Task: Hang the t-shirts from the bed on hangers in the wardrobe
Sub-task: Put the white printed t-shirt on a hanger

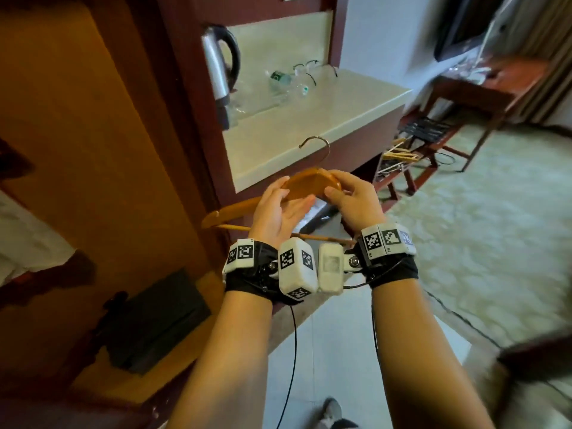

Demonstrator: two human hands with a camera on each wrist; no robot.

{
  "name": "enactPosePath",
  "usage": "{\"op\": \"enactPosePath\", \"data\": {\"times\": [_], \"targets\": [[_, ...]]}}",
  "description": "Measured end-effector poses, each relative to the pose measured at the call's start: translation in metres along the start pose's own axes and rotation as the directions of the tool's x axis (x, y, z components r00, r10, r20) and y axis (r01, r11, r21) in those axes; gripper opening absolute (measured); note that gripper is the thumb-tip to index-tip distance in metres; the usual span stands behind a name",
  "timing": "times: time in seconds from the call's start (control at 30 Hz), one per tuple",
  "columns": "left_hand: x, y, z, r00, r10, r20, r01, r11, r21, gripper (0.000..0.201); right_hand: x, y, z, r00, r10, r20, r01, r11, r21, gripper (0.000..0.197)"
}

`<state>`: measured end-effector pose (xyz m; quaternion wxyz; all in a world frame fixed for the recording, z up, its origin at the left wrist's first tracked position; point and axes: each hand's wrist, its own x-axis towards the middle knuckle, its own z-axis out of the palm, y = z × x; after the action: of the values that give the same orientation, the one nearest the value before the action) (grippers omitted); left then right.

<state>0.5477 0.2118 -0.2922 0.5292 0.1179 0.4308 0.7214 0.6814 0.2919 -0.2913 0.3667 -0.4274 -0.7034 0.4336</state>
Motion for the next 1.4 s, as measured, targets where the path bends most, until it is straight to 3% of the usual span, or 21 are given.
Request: {"op": "enactPosePath", "data": {"times": [0.2, 0.57, 0.8, 0.93, 1.03, 1.17, 1.4], "targets": [[0.056, -0.079, 0.092, 0.982, -0.169, 0.080, 0.167, 0.985, 0.033, 0.023, 0.030, 0.068, -0.097, 0.976, 0.115, -0.184, -0.120, 0.993, -0.014, 0.033], [0.190, -0.197, 0.317, 0.950, -0.263, 0.171, 0.252, 0.964, 0.083, 0.024, 0.165, 0.162, -0.311, 0.920, 0.203, -0.335, -0.207, 0.978, 0.024, 0.037], [0.288, -0.265, 0.434, 0.913, -0.352, 0.209, 0.310, 0.928, 0.207, 0.031, 0.247, 0.226, -0.421, 0.885, 0.234, -0.402, -0.220, 0.972, 0.082, 0.032], [0.354, -0.314, 0.508, 0.887, -0.388, 0.248, 0.317, 0.905, 0.282, 0.023, 0.309, 0.277, -0.485, 0.824, 0.268, -0.499, -0.256, 0.962, 0.094, 0.034], [0.410, -0.353, 0.574, 0.832, -0.446, 0.332, 0.384, 0.893, 0.236, 0.019, 0.358, 0.313, -0.541, 0.785, 0.275, -0.556, -0.264, 0.959, 0.103, 0.033], [0.476, -0.404, 0.673, 0.767, -0.524, 0.370, 0.433, 0.848, 0.304, 0.021, 0.413, 0.341, -0.625, 0.702, 0.338, -0.626, -0.332, 0.934, 0.131, 0.037], [0.527, -0.504, 0.854, 0.554, -0.676, 0.486, 0.505, 0.737, 0.449, 0.018, 0.457, 0.393, -0.787, 0.489, 0.346, -0.801, -0.315, 0.926, 0.207, 0.030]]}}
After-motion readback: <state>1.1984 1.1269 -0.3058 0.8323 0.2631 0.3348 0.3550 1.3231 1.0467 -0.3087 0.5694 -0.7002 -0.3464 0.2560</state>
